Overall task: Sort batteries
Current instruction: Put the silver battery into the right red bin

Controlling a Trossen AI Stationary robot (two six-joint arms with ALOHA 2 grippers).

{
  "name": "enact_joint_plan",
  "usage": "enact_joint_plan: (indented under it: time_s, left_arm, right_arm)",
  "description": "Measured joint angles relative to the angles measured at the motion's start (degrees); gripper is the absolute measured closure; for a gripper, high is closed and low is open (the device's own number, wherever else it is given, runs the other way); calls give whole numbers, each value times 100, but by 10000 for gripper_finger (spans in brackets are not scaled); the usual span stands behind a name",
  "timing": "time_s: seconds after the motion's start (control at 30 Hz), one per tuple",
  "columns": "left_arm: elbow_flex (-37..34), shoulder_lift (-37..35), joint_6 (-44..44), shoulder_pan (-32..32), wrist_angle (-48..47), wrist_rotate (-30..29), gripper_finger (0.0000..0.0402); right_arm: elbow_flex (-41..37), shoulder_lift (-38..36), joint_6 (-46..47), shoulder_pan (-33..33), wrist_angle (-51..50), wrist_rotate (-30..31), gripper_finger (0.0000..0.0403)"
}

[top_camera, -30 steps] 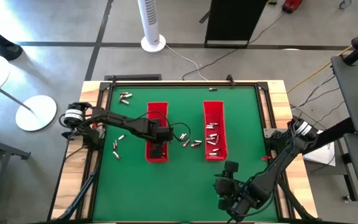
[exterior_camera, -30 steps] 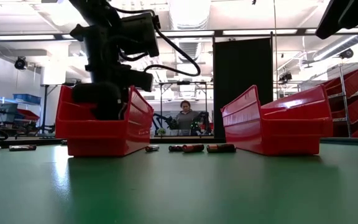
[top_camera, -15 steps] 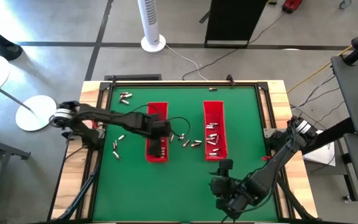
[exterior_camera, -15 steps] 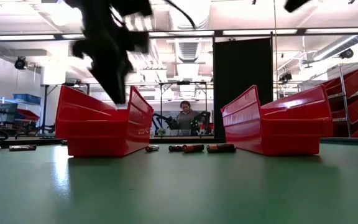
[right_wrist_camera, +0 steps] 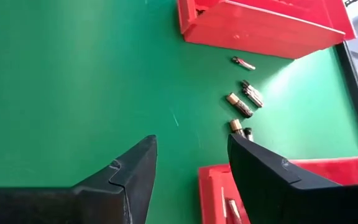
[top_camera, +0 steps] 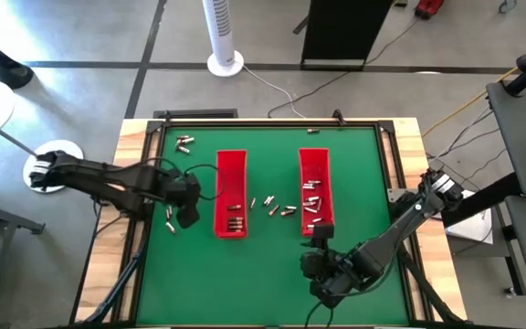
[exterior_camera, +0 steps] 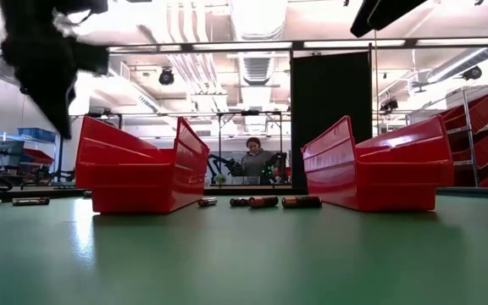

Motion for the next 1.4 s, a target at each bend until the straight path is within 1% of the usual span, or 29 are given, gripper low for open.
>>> enact_joint_plan:
  time_s: [0.1, 0.23, 0.37, 0.43, 0.53, 0.67, 0.83, 1.03, 1.17, 1.27, 1.4]
  left_arm:
    - [-678, -198, -275, 4, 357, -30, 229]
    - [-1269, -339, -678, 6, 622, -466, 240]
    - [-1378, -403, -994, 4, 718, -831, 237]
    - [-1379, -378, -1515, 12, 694, -1032, 233]
    - [-1384, -243, -1888, 68, 599, -888, 232]
    - [-1587, -23, -2331, 71, 534, -819, 233]
    - [-1904, 140, -2501, 61, 930, -805, 233]
    - [-2329, 134, -2670, -29, 1477, -655, 237]
    - [-2409, 133, -2946, -283, 1539, -719, 261]
    - [-2377, 146, -3033, -525, 1585, -868, 297]
    - [-2455, 161, -3282, -891, 1764, -1111, 355]
  right_arm:
    - [-122, 0, -4, 59, 290, 0, 218]
    - [-396, 0, 9, 138, 844, -15, 220]
    - [-569, 0, 143, 149, 1163, -17, 215]
    - [-647, 0, 223, 149, 1283, -19, 212]
    - [-722, 0, 305, 149, 1431, -19, 211]
    - [-826, 0, 385, 187, 1561, -28, 217]
    - [-831, 0, 386, 284, 1675, -28, 224]
    - [-831, 0, 540, 429, 1706, -23, 226]
    - [-831, 0, 633, 483, 1702, -15, 221]
    - [-831, 0, 642, 475, 1699, -13, 220]
    - [-831, 0, 614, 473, 1696, -9, 226]
